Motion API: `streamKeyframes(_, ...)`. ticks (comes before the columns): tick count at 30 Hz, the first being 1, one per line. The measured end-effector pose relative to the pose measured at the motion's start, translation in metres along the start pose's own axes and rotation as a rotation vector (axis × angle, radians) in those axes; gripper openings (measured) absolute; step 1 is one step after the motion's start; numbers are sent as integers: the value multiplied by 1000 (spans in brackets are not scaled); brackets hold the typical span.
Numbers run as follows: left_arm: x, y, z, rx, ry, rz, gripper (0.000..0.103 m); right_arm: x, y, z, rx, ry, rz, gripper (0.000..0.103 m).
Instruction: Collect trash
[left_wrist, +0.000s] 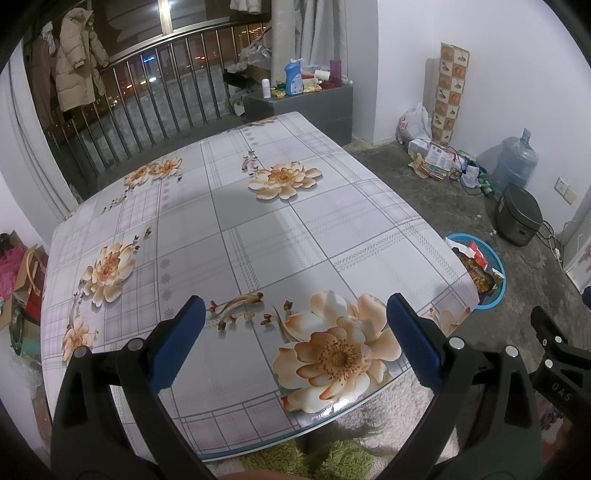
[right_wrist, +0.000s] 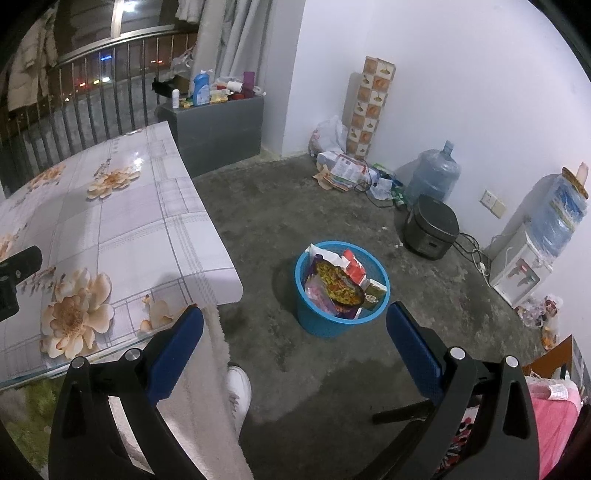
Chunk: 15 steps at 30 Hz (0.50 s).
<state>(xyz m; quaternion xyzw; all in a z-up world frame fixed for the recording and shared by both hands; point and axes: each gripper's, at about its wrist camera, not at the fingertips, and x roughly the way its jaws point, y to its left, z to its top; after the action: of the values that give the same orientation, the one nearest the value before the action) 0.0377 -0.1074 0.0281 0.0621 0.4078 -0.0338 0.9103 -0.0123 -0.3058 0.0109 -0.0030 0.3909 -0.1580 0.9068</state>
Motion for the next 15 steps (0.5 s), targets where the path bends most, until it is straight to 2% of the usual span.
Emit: streamKeyframes(15,1,1,1,-1,1,2,94,0,1,1,-2,-1,-1,97)
